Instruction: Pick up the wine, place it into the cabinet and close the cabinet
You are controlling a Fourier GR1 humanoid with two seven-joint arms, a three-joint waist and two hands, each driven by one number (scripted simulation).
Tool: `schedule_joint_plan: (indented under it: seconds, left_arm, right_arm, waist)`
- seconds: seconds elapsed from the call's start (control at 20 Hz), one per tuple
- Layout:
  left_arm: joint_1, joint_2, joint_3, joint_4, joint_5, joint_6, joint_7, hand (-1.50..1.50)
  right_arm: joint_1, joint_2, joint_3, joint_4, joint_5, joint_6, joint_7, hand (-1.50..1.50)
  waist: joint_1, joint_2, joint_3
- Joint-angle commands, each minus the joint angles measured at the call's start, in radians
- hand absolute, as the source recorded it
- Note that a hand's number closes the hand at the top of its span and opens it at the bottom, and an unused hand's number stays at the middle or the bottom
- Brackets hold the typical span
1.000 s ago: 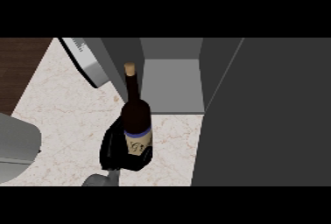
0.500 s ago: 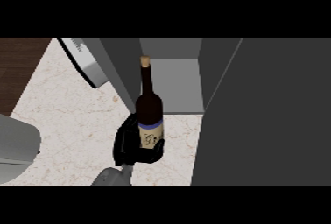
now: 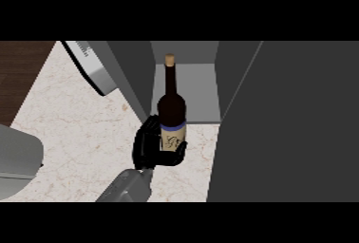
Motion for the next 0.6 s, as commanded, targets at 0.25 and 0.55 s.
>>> schedule_joint_plan:
  seconds: [0.25, 0.55]
  left_arm:
    - [-0.179, 0.0, 0.003, 0.071, 0.068, 0.073, 0.005, 1.5]
    - [-0.34, 0.0, 0.056, 0.291, 0.192, 0.015, 0.011, 1.5]
  right_arm:
    - [-0.035, -0.014, -0.042, 0.033, -0.047, 0.003, -0.006, -1.5]
    - [-0.002, 0.007, -0.008, 0.057, -0.028, 0.018, -0.06, -1.5]
  waist:
    - [0.001, 0.0, 0.001]
    - [-0.013, 0.005, 0.0]
